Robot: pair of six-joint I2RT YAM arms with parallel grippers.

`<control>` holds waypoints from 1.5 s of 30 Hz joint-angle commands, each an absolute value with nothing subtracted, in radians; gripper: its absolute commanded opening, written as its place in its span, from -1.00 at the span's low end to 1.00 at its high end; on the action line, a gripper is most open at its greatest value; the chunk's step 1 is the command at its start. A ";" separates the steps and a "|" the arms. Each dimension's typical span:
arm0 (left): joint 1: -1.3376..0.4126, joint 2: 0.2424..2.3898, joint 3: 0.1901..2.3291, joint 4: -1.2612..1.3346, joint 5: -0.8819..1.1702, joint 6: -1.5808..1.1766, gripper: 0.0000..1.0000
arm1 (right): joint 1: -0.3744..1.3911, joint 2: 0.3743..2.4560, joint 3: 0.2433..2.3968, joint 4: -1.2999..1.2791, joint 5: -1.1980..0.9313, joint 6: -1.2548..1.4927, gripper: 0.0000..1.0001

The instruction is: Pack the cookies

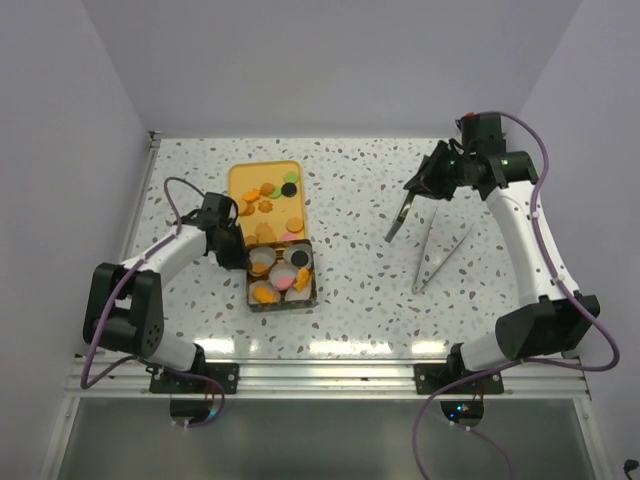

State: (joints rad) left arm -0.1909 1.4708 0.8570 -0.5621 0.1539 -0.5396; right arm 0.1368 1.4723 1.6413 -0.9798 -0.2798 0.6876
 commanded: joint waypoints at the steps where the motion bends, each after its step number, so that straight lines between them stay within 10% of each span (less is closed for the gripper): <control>1: -0.189 1.502 0.954 -0.495 0.163 -0.578 -0.83 | 0.129 1.430 1.631 -0.940 -0.304 0.667 -1.00; 14: -0.189 1.614 1.071 -0.483 0.184 -0.555 -0.76 | 0.127 1.430 1.663 -0.943 -0.319 0.686 -1.00; 25: -0.189 1.520 1.026 -0.491 0.170 -0.511 0.10 | 0.127 1.399 1.617 -0.914 -0.350 0.715 -1.00; 45: -0.173 1.210 1.062 -0.591 0.124 -0.445 0.99 | 0.303 1.450 1.565 -0.738 -0.445 0.836 -1.00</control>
State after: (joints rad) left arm -0.1894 1.2778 1.0283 -0.5716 0.1425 -0.4767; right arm 0.2554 1.4296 1.5623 -0.8452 -0.3702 0.7876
